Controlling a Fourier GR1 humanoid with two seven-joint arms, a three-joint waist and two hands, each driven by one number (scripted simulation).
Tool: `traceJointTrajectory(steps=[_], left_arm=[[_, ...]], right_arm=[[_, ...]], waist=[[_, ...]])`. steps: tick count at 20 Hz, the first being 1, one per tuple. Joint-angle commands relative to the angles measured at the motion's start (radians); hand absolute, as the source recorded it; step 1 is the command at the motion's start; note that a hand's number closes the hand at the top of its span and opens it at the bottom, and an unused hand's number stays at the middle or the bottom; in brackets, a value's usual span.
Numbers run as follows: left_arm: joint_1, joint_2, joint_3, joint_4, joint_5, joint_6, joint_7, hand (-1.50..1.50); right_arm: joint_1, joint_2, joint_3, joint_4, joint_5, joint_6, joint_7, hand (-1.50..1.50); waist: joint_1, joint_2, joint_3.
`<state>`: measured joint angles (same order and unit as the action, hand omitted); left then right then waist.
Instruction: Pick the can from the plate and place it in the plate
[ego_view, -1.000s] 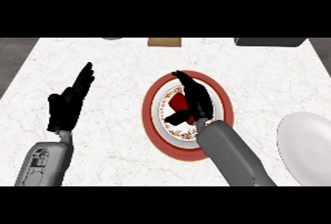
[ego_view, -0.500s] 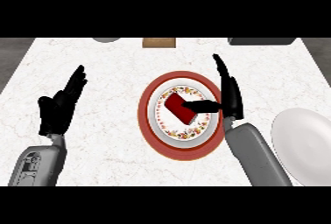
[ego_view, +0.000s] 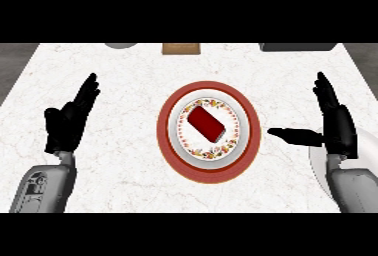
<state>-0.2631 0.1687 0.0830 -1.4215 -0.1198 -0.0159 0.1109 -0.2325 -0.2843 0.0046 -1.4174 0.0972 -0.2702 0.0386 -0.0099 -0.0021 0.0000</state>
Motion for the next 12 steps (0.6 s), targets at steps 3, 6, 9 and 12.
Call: traceJointTrajectory(steps=[3, 6, 9, 12], left_arm=[[0.026, -0.041, -0.024, 0.014, -0.019, 0.019, -0.045, 0.0], [-0.034, 0.016, 0.02, 0.049, -0.003, -0.016, -0.014, 0.0], [0.048, -0.026, -0.013, 0.042, -0.022, -0.001, -0.084, 0.0], [0.022, -0.018, -0.01, -0.083, 0.0, -0.011, 0.059, 0.0]], right_arm=[[0.083, -0.105, -0.118, -0.061, -0.082, 0.144, -0.015, -1.5], [0.125, -0.072, -0.161, 0.077, -0.112, 0.174, -0.214, -1.5], [0.097, -0.13, -0.23, 0.149, -0.152, 0.256, -0.233, -1.5], [0.062, -0.107, -0.234, 0.219, -0.114, 0.256, -0.279, -1.5]], waist=[[0.006, 0.002, 0.0], [0.007, 0.003, 0.0], [0.009, 0.003, 0.0], [0.013, 0.002, 0.0]])
